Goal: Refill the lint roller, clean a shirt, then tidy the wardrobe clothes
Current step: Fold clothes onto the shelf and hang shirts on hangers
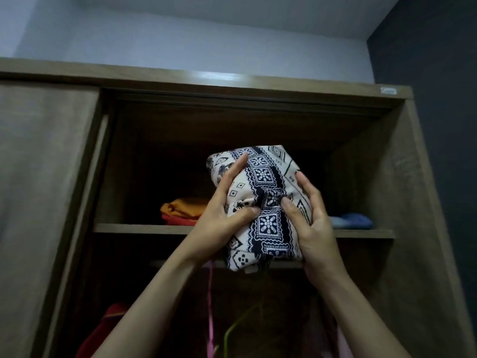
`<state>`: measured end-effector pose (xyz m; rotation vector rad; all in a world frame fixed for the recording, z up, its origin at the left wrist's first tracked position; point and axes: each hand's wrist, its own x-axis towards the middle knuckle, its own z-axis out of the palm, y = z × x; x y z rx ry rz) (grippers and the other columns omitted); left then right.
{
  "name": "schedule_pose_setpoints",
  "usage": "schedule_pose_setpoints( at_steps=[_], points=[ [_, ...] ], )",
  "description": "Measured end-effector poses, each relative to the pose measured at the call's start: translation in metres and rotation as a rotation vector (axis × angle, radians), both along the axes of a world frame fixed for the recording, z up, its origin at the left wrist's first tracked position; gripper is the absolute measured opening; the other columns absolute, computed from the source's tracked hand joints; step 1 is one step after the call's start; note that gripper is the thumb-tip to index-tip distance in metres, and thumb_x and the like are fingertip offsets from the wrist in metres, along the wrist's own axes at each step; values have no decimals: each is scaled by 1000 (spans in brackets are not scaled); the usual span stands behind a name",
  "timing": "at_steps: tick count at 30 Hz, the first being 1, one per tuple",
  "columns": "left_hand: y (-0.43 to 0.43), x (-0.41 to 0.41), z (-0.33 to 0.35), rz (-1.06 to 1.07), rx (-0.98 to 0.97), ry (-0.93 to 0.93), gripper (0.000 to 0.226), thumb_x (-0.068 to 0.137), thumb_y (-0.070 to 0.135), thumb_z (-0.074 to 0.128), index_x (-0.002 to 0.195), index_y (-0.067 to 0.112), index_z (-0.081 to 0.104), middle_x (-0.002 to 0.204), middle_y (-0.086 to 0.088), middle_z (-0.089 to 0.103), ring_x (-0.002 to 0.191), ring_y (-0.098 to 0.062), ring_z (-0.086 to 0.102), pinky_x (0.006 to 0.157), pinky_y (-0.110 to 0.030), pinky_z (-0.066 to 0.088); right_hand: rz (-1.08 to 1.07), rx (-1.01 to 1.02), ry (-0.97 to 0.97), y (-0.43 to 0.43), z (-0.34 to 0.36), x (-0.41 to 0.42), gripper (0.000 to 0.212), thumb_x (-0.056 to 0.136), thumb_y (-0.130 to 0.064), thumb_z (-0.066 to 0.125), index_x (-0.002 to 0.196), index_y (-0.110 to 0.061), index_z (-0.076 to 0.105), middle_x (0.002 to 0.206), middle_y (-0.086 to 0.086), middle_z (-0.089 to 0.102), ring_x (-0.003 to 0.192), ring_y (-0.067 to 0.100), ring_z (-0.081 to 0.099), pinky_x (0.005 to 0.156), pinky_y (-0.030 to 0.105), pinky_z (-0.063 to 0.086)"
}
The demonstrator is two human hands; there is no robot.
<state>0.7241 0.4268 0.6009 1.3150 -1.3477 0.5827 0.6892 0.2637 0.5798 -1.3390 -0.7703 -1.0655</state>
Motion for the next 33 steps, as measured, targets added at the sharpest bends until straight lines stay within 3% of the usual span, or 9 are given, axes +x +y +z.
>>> schedule_pose_setpoints(
  at_steps=[3, 7, 9, 12, 15, 19, 22, 26, 33],
  points=[
    [-26, 7, 24, 56, 66, -62, 83, 87, 2, 65, 148, 39, 25, 143, 26, 36, 122, 12, 48, 92, -12, 46, -152, -15, -79, -31, 16, 1, 55, 90, -12, 61, 138, -31, 42, 135, -7, 55, 120, 5, 56, 99, 30, 49],
    [-68, 36, 56, 74, 124, -33, 86, 80, 14, 74, 147, 41, 27, 142, 6, 48, 122, -11, 57, 99, -35, 50, -417, -86, -95, -79, 45, 20, 58, 90, -10, 62, 142, -21, 39, 142, -5, 48, 129, 4, 46, 108, 28, 39],
    [-89, 46, 68, 41, 136, 45, 84, 83, 7, 71, 148, 37, 27, 136, 2, 52, 112, -11, 63, 89, -30, 55, -508, -126, -80, -99, 58, 31, 60, 90, -11, 62, 144, -18, 37, 146, -5, 43, 132, 0, 38, 111, 19, 32],
    [-115, 60, 77, 90, 126, 79, 79, 85, 5, 68, 149, 31, 27, 128, 9, 53, 99, 6, 63, 79, -15, 53, -631, -174, -55, -121, 71, 44, 61, 92, -15, 61, 146, -16, 33, 148, -6, 39, 132, -4, 31, 104, 5, 25],
    [-132, 76, 70, 380, 171, 20, 76, 90, 26, 65, 151, 37, 21, 148, 3, 43, 129, -13, 49, 100, -22, 40, -830, -271, 90, -142, 71, 64, 60, 95, -25, 54, 148, -15, 27, 153, 4, 34, 139, 16, 33, 111, 26, 28],
    [-140, 87, 54, 675, 371, -69, 55, 102, 44, 35, 153, 30, 21, 158, -8, 26, 147, -25, 17, 114, -36, 23, -1119, -493, 452, -153, 51, 68, 57, 99, -46, 31, 149, -21, 23, 155, 7, 28, 136, 33, 35, 108, 50, 29],
    [-132, 85, 51, 731, 475, -49, 59, 100, 53, 27, 153, 28, 20, 160, -15, 14, 149, -25, 0, 118, -39, 14, -1218, -555, 478, -147, 37, 57, 56, 100, -49, 19, 150, -24, 22, 158, 4, 22, 138, 31, 31, 111, 51, 19],
    [-120, 76, 41, 690, 492, -72, 79, 85, 68, 46, 152, 39, 15, 162, -9, 9, 149, -24, 10, 117, -38, 16, -1228, -547, 460, -142, 23, 47, 56, 100, -50, 14, 150, -28, 22, 159, 1, 18, 141, 26, 26, 113, 50, 14],
    [-124, 72, 37, 761, 517, -162, 61, 98, 48, 41, 151, 44, 11, 162, -11, 2, 147, -31, 16, 119, -44, 21, -1233, -543, 445, -138, 14, 42, 59, 99, -53, 14, 150, -25, 20, 160, 2, 16, 144, 19, 20, 116, 51, 10]
  ],
)
